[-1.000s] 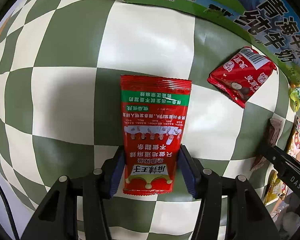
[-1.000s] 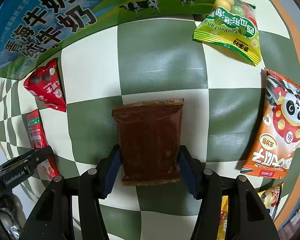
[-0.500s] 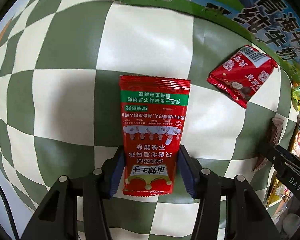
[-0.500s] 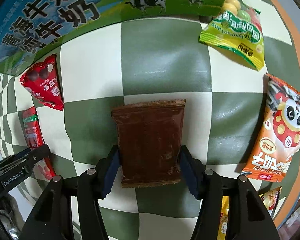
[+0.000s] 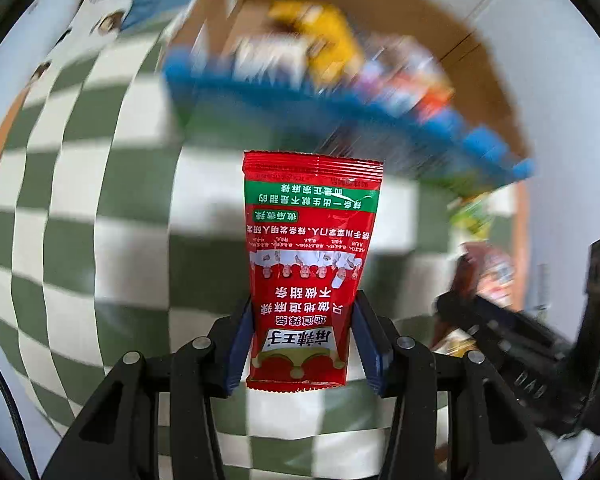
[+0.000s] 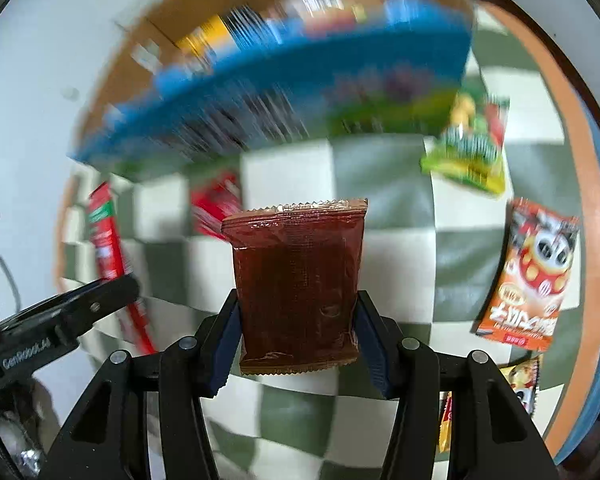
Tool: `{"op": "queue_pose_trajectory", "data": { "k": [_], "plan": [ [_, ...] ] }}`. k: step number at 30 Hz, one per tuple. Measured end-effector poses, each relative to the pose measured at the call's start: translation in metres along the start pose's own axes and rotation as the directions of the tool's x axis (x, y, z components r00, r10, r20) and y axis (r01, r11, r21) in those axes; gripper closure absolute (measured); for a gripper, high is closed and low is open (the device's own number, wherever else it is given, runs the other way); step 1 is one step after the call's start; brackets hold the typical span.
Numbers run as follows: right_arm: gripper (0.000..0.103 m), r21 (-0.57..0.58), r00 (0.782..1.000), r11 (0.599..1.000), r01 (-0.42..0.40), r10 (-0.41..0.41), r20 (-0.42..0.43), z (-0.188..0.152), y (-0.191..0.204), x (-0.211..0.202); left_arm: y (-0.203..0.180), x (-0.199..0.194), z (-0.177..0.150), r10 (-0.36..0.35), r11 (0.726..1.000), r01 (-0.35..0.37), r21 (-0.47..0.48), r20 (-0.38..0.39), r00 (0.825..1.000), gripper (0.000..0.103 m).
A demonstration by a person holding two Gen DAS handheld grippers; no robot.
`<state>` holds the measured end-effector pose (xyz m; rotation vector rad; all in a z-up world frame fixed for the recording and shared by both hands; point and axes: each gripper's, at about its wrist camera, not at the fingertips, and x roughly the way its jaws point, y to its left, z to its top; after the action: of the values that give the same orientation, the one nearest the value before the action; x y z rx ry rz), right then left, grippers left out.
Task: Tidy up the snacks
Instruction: 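Carry both packs over the box and open both grippers inside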
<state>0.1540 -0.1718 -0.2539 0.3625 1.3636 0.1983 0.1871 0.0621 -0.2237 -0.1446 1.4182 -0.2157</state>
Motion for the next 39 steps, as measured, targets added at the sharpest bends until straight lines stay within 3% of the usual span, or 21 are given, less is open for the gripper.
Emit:
{"op": "queue_pose_trajectory", "data": {
  "k": [5, 8, 12, 18, 23, 27, 29, 32, 38, 39],
  "plan": [
    [0.046, -0.014, 0.993, 0.998, -0.056, 0.058, 0.101, 0.048, 0.014, -0.058, -0.026, -0.047, 0.061, -0.083, 0.996, 0.081, 0.025, 0.067, 0.994, 0.059],
    [0.046, -0.035, 0.988, 0.999, -0.014, 0.019, 0.153, 0.103, 0.026, -0.063, -0.036, -0.062, 0.108, -0.070, 0.997, 0.065, 0.043, 0.119, 0.990, 0.059],
    [0.046, -0.054, 0.984, 0.996, 0.068, -0.058, 0.167, 0.169, 0.023, -0.055, -0.041, -0.052, 0.169, 0.009, 0.999, -0.015, 0.050, 0.130, 0.991, 0.059],
    [0.046, -0.079, 0.975, 0.976, 0.203, -0.194, 0.110, 0.247, 0.019, -0.008, -0.035, 0.006, 0.245, 0.179, 0.981, -0.182, 0.065, 0.043, 0.983, 0.059],
    [0.046, -0.114, 0.962, 0.956, 0.269, -0.263, 0.071, 0.277, 0.015, 0.030, -0.021, 0.056, 0.271, 0.269, 0.961, -0.266, 0.076, -0.033, 0.963, 0.059],
    [0.044, -0.112, 0.954, 0.947, 0.300, -0.297, 0.043, 0.289, 0.013, 0.049, -0.013, 0.077, 0.282, 0.289, 0.956, -0.286, 0.062, -0.065, 0.955, 0.056],
    [0.030, -0.105, 0.949, 0.943, 0.316, -0.315, 0.031, 0.295, 0.012, 0.056, -0.007, 0.084, 0.287, 0.280, 0.960, -0.277, 0.039, -0.077, 0.957, 0.054],
    [0.010, -0.091, 0.945, 0.941, 0.326, -0.324, 0.030, 0.299, 0.008, 0.063, -0.001, 0.091, 0.293, 0.268, 0.963, -0.267, 0.019, -0.089, 0.959, 0.033],
    [0.007, -0.090, 0.944, 0.940, 0.329, -0.329, 0.023, 0.300, 0.005, 0.077, 0.000, 0.092, 0.294, 0.257, 0.966, -0.255, 0.035, -0.059, 0.965, 0.031],
    [0.007, -0.087, 0.944, 0.940, 0.330, -0.329, 0.024, 0.299, 0.007, 0.075, 0.000, 0.091, 0.293, 0.254, 0.967, -0.252, 0.036, -0.058, 0.966, 0.026]
  ]
}}
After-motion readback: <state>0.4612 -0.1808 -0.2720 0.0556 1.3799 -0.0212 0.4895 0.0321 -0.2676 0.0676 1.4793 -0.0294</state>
